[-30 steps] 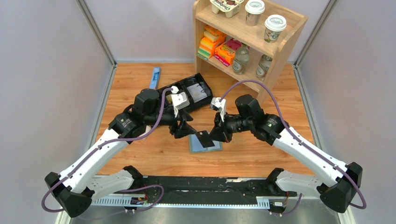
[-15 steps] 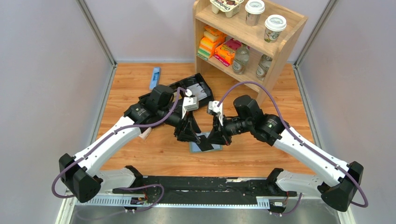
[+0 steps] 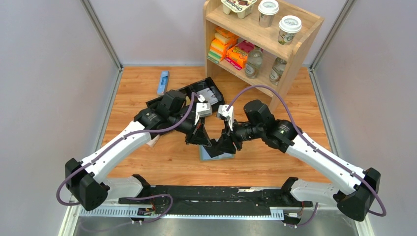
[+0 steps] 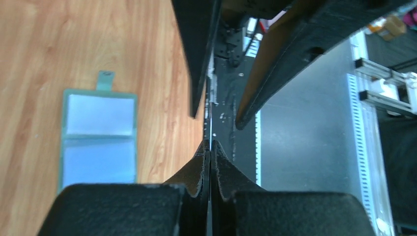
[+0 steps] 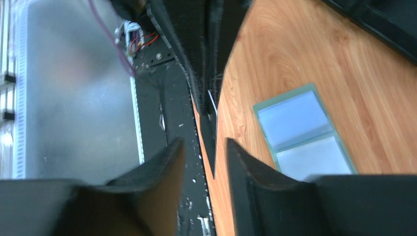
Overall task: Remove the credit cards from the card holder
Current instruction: Place the credit card in the storage box.
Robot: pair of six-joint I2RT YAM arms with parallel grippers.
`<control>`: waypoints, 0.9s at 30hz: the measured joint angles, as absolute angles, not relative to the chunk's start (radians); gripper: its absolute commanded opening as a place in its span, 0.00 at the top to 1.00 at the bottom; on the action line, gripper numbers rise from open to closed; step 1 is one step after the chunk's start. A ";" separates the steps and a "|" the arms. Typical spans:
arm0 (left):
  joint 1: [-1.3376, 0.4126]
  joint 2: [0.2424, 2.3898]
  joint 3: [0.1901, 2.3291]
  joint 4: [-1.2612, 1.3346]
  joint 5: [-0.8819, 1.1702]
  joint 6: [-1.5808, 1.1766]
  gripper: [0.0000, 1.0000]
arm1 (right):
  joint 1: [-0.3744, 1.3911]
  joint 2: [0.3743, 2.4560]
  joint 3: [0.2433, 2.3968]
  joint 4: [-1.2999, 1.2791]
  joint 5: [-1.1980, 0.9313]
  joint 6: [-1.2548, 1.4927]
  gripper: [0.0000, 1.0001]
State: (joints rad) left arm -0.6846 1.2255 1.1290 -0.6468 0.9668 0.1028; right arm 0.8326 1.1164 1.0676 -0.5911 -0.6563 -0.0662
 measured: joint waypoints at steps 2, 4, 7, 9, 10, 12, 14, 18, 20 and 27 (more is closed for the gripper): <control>-0.676 1.212 1.123 -0.636 0.916 0.087 1.00 | 0.833 1.113 1.066 -0.580 -0.603 -0.047 0.26; -0.648 1.178 1.095 -0.605 0.846 0.043 1.00 | 0.833 1.102 1.058 -0.564 -0.517 -0.013 0.10; -0.560 1.108 1.017 -0.542 0.717 -0.049 1.00 | 0.829 1.079 1.043 -0.534 -0.357 0.045 0.00; -0.483 1.067 0.964 -0.507 0.623 -0.116 1.00 | 0.820 1.065 1.030 -0.513 -0.270 0.075 0.00; -0.437 1.037 0.921 -0.482 0.536 -0.172 1.00 | 0.815 1.056 1.023 -0.506 -0.227 0.093 0.00; -0.371 1.014 0.892 -0.467 0.454 -0.216 1.00 | 0.807 1.034 1.003 -0.484 -0.149 0.130 0.00; -0.331 0.982 0.860 -0.459 0.339 -0.272 1.00 | 0.803 1.007 0.979 -0.467 -0.065 0.165 0.00; -0.293 0.925 0.808 -0.425 0.128 -0.373 1.00 | 0.802 0.948 0.936 -0.442 0.090 0.228 0.00; -0.276 0.919 0.782 -0.388 0.034 -0.425 1.00 | 0.802 0.924 0.924 -0.443 0.156 0.249 0.00; -0.223 1.063 0.764 -0.265 -0.138 -0.551 1.00 | 0.802 0.846 0.909 -0.443 0.279 0.283 0.00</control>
State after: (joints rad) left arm -0.2230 1.0626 0.7639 -0.2649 -0.1383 -0.5514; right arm 0.8017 0.8459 0.9092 -0.4431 0.2787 0.2829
